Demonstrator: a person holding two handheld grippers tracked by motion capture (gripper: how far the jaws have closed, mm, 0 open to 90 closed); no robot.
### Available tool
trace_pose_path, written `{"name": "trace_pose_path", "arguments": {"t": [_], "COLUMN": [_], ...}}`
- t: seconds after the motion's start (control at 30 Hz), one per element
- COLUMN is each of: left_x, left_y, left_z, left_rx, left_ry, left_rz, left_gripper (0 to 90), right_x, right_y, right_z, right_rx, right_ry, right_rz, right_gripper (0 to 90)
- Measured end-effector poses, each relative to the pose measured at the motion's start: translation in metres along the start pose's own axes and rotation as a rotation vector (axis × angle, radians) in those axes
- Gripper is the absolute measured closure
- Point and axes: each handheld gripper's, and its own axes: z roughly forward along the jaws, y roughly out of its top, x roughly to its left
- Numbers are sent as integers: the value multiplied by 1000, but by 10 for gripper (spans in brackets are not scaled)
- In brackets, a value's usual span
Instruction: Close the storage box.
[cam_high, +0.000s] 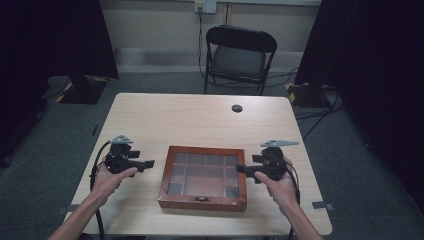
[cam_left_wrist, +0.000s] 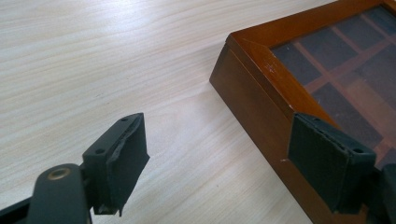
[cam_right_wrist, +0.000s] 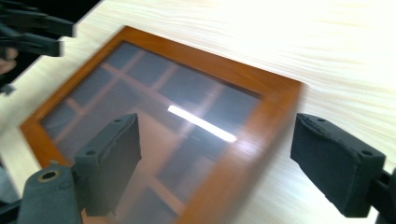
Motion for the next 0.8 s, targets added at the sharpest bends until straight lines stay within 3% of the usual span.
{"name": "trace_pose_path", "arguments": {"t": [0.03,0.1,0.2,0.43,0.5,0.6,0.63,0.73,0.8], "left_x": [1,3,8,21,26,30,32,34,37], "left_y": [0,-1,-3,-14,-16,-19,-21,-23,-26], "left_z": [-1,-3,-5,-7,-4,0,2,5,7], "left_rx": [5,-1,7,33,46,66,82,108,122], "left_ry": [16,24,34,59,69,78,88,100,130], "left_rz": [1,-3,-13,-36,-42,-54,-53,-57,-61], "left_gripper": [188,188,184,183,183,183,182,183,186], "right_x": [-10,-19,-33,-65,-75,-81,-82,-82,-81], "right_y": [-6,-10,-17,-37,-44,-52,-54,-56,-56], "right_z": [-5,-9,-14,-20,-17,-9,-6,2,6], "right_rx": [2,9,23,65,72,128,134,169,178], "right_ry": [-43,-78,-167,-262,-282,-379,-399,-418,-422], "right_rz": [13,31,98,185,230,232,210,192,189], "right_gripper": [151,150,150,166,170,201,201,185,156]}}
